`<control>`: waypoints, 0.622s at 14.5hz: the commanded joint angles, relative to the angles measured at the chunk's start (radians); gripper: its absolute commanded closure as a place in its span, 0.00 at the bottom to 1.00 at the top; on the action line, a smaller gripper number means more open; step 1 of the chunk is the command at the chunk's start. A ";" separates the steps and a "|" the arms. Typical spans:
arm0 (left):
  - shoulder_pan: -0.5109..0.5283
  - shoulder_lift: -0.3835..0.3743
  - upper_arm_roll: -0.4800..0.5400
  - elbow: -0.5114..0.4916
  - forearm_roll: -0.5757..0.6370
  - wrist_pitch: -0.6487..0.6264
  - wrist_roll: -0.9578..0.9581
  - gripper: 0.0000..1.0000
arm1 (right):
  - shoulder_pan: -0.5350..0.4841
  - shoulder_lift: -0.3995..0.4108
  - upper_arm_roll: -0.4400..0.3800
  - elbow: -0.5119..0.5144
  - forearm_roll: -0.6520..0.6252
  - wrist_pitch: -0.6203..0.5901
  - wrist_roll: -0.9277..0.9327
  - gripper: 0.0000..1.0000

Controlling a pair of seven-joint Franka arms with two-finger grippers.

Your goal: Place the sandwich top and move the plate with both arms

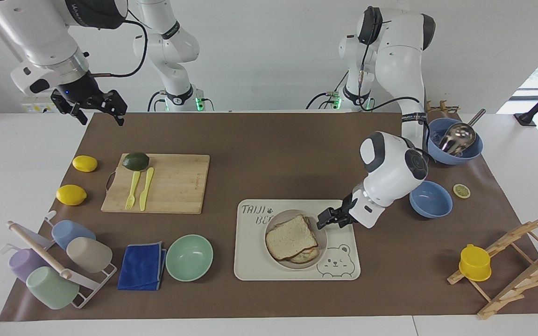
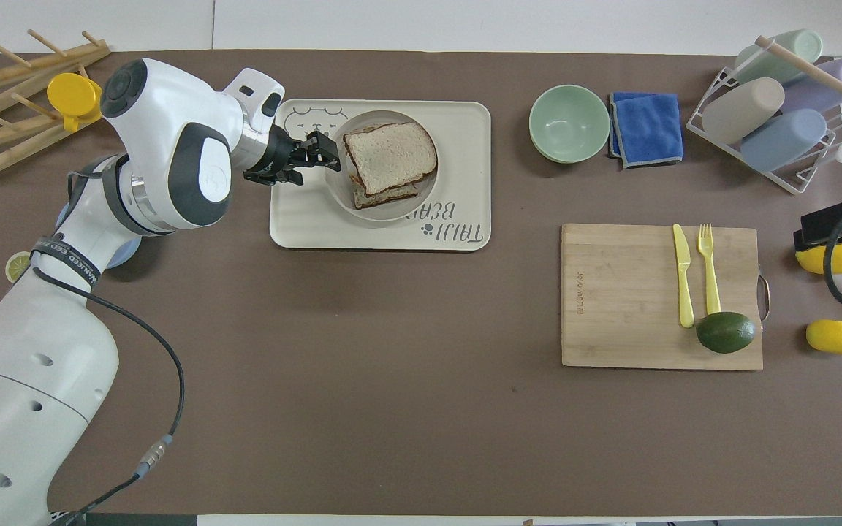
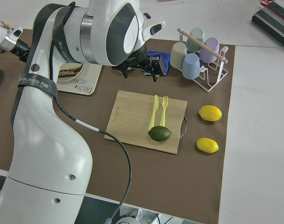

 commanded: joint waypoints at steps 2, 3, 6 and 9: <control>0.052 -0.159 0.060 -0.014 0.033 -0.181 0.003 0.00 | -0.004 0.003 0.008 0.010 -0.003 -0.003 0.004 0.00; 0.055 -0.194 0.088 -0.010 0.063 -0.234 0.005 0.00 | -0.004 0.004 0.008 0.010 -0.005 -0.003 0.004 0.00; 0.078 -0.311 0.099 -0.013 0.204 -0.349 0.006 0.00 | -0.004 0.004 0.011 0.011 -0.011 -0.009 0.002 0.00; 0.093 -0.410 0.099 -0.019 0.333 -0.448 0.012 0.00 | -0.001 0.004 0.012 0.011 -0.018 -0.014 0.001 0.00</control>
